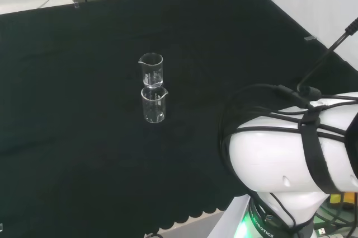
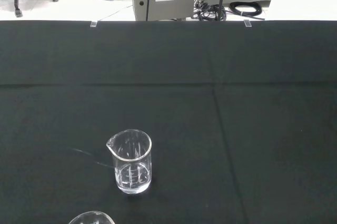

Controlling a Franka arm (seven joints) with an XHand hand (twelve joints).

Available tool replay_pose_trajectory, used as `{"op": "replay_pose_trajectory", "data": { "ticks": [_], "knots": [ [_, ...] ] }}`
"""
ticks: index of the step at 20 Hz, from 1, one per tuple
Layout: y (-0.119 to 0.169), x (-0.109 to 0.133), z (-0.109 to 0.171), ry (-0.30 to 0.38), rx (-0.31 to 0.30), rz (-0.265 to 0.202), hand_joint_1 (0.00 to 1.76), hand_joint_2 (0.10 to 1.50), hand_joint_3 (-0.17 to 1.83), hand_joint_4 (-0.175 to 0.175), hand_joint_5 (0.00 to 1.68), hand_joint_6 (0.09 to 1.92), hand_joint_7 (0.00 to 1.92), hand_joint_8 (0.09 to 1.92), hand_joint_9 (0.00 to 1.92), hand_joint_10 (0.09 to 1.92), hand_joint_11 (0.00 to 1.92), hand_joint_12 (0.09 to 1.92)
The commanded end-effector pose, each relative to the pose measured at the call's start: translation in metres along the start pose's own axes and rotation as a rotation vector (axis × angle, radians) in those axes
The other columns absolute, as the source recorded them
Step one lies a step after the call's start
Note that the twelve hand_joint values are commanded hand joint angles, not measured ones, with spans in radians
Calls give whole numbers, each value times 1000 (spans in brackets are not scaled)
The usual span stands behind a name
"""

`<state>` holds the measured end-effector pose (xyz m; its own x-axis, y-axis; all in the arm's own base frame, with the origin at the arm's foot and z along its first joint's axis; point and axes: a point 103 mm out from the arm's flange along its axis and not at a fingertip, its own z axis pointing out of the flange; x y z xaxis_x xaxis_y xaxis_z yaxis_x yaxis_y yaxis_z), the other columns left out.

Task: Pick up the beaker on the right.

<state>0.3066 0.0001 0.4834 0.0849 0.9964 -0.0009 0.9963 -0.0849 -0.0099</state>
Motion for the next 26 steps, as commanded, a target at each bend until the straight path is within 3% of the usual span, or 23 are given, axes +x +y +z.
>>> {"op": "replay_pose_trajectory", "data": {
  "ticks": [1,4,13,19,22,26],
  "knots": [
    [0,0,0,-9,-8,2,29,1097,536,15,244,256,40,535,168,610,29,1275],
    [2,1,-1,-11,-5,2,2,1172,405,14,298,118,44,507,167,596,2,1325],
    [6,-7,9,-10,16,22,0,1188,370,14,317,87,55,502,174,594,0,1332],
    [13,-22,33,15,48,49,5,1196,343,14,334,87,62,494,177,590,0,1332],
    [21,-33,47,61,51,44,29,1186,326,14,343,87,83,498,195,594,0,1336],
    [42,-46,73,103,57,16,210,1098,277,11,388,87,202,539,299,625,12,1364]
  ]
}}
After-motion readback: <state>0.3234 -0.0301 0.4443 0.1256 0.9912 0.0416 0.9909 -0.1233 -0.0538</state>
